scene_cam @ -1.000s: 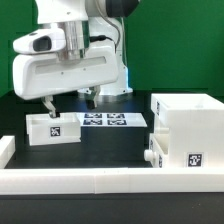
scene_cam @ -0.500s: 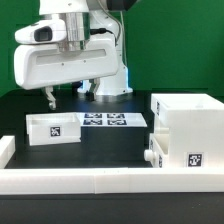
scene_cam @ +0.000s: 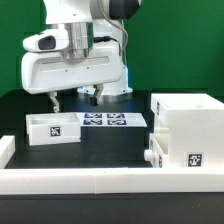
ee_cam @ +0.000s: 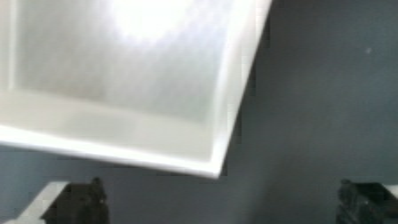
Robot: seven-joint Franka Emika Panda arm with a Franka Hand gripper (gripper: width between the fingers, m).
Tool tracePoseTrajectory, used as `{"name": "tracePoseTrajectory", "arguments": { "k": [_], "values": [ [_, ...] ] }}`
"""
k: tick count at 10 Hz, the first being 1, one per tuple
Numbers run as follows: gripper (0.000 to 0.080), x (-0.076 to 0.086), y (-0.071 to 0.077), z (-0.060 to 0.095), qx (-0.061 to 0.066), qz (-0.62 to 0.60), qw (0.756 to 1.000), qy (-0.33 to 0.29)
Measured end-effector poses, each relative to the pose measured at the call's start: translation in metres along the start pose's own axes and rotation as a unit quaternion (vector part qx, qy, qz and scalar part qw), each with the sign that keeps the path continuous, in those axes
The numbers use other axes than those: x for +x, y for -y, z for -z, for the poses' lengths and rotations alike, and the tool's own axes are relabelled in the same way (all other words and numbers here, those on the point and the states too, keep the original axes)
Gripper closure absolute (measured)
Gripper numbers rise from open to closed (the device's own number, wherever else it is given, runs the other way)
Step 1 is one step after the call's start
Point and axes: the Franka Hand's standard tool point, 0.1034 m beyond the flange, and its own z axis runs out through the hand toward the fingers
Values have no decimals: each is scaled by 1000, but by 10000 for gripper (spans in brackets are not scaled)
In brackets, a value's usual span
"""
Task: Assemble drawer
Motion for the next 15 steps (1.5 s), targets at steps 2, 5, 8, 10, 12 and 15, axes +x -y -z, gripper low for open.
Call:
{"name": "tracePoseTrajectory", "arguments": {
  "k": [2, 5, 8, 10, 12, 15],
  "values": [
    [151, -10, 6, -8, 2, -4, 1000, 2],
    [151, -19, 10, -16, 5, -8, 1000, 4],
    [151, -19, 10, -17, 5, -7, 1000, 5],
    [151, -27, 13, -26, -1, -31, 1000, -3],
    [151, -42, 14, -43, 9, -43, 999, 10],
    [151, -47, 18, -53, 13, -55, 998, 13]
  ]
}}
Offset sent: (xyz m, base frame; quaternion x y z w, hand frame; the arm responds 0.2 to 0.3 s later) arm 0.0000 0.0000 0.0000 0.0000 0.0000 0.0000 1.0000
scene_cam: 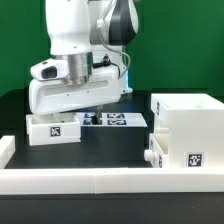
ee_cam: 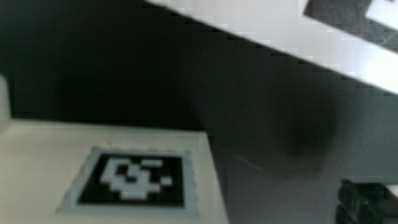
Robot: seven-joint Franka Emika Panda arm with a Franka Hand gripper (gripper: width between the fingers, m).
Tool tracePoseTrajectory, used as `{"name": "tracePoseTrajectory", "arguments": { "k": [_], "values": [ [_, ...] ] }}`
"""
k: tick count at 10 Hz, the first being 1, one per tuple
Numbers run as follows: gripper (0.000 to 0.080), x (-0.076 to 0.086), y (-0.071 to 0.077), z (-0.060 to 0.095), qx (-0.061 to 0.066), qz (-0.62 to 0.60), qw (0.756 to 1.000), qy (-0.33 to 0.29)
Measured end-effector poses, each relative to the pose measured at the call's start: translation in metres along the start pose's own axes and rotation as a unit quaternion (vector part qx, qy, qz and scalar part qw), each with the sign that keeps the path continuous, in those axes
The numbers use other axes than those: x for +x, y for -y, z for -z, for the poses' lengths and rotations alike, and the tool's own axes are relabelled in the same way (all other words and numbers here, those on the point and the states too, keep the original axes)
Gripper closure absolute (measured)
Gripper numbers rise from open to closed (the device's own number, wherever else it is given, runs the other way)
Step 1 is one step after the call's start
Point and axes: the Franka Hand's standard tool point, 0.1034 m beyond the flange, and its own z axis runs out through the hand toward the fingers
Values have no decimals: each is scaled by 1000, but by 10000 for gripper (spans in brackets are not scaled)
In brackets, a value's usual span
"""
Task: Assemble drawer
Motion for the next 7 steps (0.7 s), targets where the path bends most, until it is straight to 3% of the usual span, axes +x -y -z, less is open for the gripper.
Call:
{"name": "tracePoseTrajectory", "arguments": {
  "k": [2, 3, 4, 7],
  "values": [
    [151, 0, 0, -1, 1, 4, 1000, 1],
    [279, 0, 0, -1, 1, 6, 1000, 1],
    [279, 0, 0, -1, 1, 6, 1000, 1],
    [723, 1, 2, -1, 1, 9, 1000, 1]
  ]
}}
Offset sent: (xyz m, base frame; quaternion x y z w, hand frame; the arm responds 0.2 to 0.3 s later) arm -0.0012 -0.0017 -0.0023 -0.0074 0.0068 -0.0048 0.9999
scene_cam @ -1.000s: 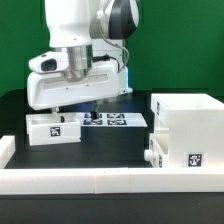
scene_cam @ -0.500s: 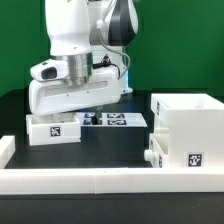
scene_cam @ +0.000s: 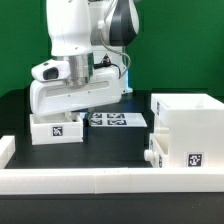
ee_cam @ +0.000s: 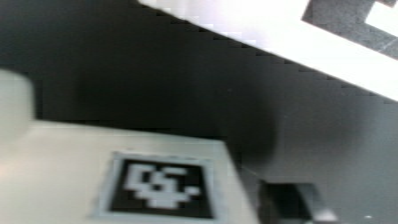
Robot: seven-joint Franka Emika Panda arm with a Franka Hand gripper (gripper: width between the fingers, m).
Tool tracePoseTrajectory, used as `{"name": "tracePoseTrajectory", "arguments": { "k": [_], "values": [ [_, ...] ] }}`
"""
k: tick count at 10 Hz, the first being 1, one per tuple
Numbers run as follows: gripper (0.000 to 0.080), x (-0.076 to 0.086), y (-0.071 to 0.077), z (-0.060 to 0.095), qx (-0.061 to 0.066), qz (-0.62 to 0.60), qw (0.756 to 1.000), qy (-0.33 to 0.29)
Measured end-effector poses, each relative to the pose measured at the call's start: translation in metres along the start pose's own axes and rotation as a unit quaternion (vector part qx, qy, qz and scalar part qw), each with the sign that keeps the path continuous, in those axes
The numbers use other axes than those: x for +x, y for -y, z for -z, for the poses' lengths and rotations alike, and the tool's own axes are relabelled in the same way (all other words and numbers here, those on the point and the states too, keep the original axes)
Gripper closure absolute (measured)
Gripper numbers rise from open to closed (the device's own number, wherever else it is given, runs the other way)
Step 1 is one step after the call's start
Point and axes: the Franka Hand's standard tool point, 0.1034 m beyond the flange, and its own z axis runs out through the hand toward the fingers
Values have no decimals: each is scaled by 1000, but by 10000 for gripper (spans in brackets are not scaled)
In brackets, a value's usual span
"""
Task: Assemble drawer
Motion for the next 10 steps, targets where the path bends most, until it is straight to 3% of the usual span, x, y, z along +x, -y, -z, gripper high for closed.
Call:
{"name": "tracePoseTrajectory", "arguments": {
  "k": [7, 10],
  "values": [
    [754, 8, 3, 4, -6, 11, 1000, -8],
    [754, 28, 15, 17, -13, 56, 998, -13]
  ]
}}
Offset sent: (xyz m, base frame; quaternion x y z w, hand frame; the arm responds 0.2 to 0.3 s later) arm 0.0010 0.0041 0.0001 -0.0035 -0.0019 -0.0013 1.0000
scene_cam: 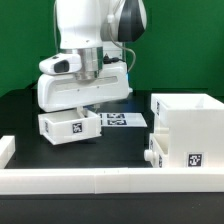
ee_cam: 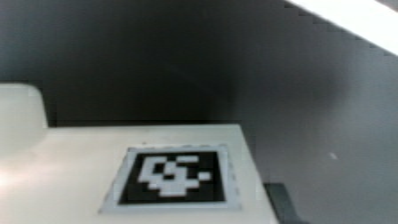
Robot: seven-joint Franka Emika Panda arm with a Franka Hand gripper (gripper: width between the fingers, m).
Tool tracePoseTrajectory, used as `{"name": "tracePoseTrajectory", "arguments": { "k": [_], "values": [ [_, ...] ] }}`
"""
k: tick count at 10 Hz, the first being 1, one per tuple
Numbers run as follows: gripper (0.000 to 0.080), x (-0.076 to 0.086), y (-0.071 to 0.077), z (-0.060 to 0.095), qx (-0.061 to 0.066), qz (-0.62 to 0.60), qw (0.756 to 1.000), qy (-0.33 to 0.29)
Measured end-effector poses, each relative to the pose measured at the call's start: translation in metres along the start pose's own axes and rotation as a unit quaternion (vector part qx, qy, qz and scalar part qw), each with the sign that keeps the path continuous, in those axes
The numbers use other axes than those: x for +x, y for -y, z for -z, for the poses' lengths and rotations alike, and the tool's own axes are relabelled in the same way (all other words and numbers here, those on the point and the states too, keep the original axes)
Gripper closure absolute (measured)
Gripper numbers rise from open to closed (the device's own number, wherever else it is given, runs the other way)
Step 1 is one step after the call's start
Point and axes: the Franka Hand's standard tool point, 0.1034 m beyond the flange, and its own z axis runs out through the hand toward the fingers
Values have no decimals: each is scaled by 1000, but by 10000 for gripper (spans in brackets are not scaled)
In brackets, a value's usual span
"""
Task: Assemble drawer
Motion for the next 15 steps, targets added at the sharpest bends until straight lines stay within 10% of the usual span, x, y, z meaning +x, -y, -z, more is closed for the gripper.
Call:
{"name": "tracePoseTrajectory", "arguments": {
  "k": [4, 9, 15],
  "values": [
    [754, 50, -1, 24, 13, 88, 996, 18],
    [754, 44, -1, 19, 15, 154, 988, 18],
    [754, 63, -8, 24, 4, 404, 914, 36]
  ]
}}
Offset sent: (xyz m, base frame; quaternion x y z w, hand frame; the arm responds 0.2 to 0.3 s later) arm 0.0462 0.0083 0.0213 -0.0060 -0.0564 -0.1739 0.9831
